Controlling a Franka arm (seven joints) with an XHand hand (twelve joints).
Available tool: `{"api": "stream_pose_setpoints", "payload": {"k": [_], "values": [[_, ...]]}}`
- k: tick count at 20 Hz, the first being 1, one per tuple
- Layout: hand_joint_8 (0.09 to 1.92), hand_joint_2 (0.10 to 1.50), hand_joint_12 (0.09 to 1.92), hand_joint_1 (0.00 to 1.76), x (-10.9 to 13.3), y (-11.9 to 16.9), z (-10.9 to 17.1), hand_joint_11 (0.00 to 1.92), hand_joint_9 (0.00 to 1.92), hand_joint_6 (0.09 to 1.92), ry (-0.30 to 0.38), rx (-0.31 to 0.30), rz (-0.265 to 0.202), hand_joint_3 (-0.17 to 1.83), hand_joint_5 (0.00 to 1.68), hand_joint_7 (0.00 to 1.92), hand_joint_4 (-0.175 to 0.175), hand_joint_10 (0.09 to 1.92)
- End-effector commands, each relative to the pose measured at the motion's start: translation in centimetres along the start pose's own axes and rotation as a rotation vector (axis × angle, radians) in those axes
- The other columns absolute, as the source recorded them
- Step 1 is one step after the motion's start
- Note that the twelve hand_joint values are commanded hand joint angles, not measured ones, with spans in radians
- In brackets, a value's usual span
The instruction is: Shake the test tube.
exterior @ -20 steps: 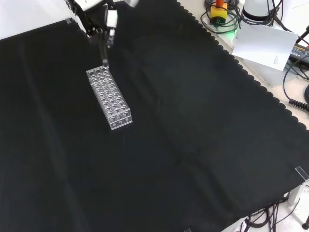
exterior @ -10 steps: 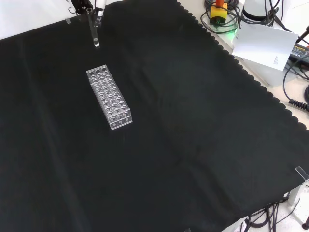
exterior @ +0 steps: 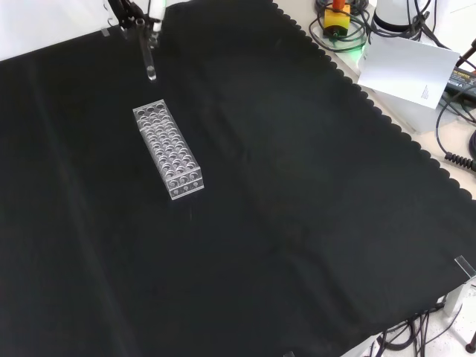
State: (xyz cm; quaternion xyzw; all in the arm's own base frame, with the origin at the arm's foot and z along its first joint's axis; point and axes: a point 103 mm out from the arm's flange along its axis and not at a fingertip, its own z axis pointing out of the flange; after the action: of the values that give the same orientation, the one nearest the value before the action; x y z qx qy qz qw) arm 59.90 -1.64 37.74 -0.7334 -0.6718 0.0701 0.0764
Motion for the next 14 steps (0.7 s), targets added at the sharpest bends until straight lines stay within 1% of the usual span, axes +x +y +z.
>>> {"api": "stream_pose_setpoints", "payload": {"k": [1, 2, 4, 6, 9, 12, 14], "values": [[0.16, 0.60, 0.71, 1.24, 5.1, 1.0, 1.3, 1.46, 1.82, 0.09, 0.044, 0.013, -0.093, 0.62, 1.58, 1.90, -0.175, 0.16], [0.16, 0.60, 0.71, 1.24, 5.8, 1.1, 1.3, 1.46, 1.82, 0.09, 0.052, 0.010, -0.118, 0.62, 1.58, 1.90, -0.175, 0.16], [0.16, 0.60, 0.71, 1.24, 6.8, 1.3, 1.4, 1.46, 1.82, 0.09, 0.057, 0.005, -0.135, 0.62, 1.58, 1.90, -0.175, 0.16], [0.16, 0.60, 0.71, 1.24, 7.3, 1.3, 1.5, 1.46, 1.82, 0.09, 0.081, -0.007, -0.148, 0.62, 1.58, 1.90, -0.175, 0.16], [0.16, 0.60, 0.71, 1.24, 8.6, 1.5, 1.3, 1.46, 1.82, 0.09, 0.061, -0.009, -0.169, 0.62, 1.58, 1.90, -0.175, 0.16], [0.16, 0.60, 0.71, 1.24, 8.0, 1.8, 1.6, 1.46, 1.82, 0.09, 0.060, 0.004, -0.166, 0.62, 1.58, 1.90, -0.175, 0.16], [0.16, 0.60, 0.71, 1.24, 7.2, 2.4, 2.2, 1.46, 1.82, 0.09, 0.058, 0.012, -0.147, 0.62, 1.58, 1.91, -0.175, 0.16]]}}
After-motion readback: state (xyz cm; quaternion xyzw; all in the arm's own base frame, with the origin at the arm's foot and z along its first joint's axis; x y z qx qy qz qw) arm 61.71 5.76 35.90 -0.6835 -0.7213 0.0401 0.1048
